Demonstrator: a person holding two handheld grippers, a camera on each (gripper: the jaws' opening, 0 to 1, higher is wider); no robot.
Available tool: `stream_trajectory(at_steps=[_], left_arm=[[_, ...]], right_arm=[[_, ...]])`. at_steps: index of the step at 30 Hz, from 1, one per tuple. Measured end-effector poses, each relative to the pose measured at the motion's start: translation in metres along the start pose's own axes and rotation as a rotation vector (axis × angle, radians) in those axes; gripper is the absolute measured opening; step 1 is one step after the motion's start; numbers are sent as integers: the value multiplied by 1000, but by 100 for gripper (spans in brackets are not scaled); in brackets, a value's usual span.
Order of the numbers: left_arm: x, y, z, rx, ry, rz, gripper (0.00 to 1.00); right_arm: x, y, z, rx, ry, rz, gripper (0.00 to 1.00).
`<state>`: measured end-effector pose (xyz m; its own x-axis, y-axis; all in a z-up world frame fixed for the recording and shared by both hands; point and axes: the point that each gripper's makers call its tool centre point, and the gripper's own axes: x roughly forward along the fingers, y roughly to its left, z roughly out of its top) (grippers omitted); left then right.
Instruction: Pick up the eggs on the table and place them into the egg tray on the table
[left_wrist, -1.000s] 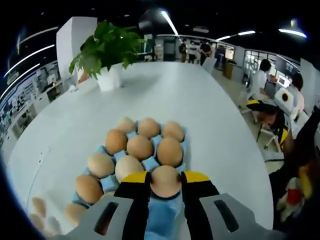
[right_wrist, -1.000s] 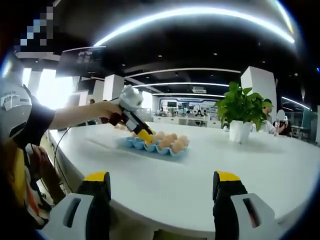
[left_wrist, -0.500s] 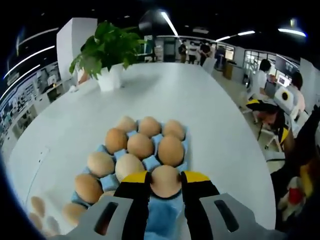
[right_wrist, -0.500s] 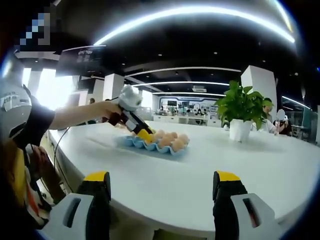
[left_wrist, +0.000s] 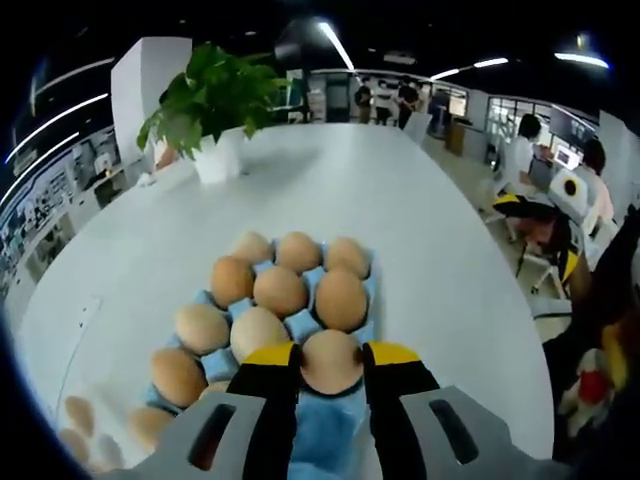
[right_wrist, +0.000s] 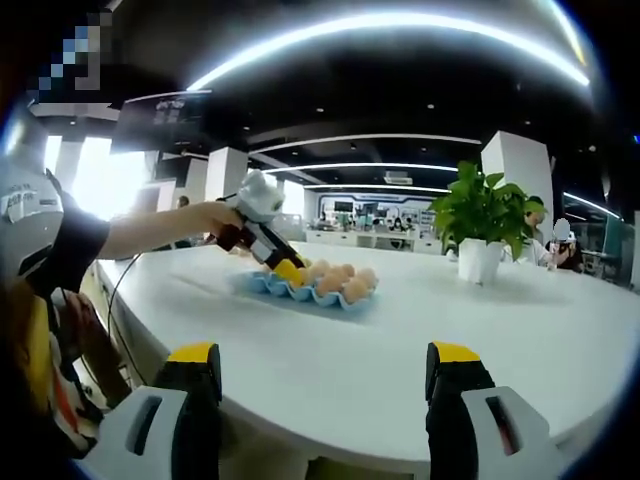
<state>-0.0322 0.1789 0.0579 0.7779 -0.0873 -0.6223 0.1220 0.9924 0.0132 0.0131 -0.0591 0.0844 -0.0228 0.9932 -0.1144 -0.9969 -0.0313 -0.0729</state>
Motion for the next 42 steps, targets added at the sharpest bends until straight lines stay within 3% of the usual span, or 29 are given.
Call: stream_trajectory(at_steps=[5, 12, 30, 36, 42], left_arm=[[1, -1, -4, 70, 22, 24, 27], [-2, -4, -6, 71, 33, 31, 30], [-42, -1, 11, -3, -105, 52, 43], [-68, -4, 7, -32, -164, 68, 46], [-91, 8, -3, -65, -193, 129, 58]], right_arm=[[0, 1, 0, -1, 1, 2, 88], [0, 3, 3, -4, -2, 6, 88], [2, 9, 6, -12, -4, 19, 88], [4, 11, 7, -16, -6, 26, 88], [7, 15, 9, -19, -6, 40, 88]])
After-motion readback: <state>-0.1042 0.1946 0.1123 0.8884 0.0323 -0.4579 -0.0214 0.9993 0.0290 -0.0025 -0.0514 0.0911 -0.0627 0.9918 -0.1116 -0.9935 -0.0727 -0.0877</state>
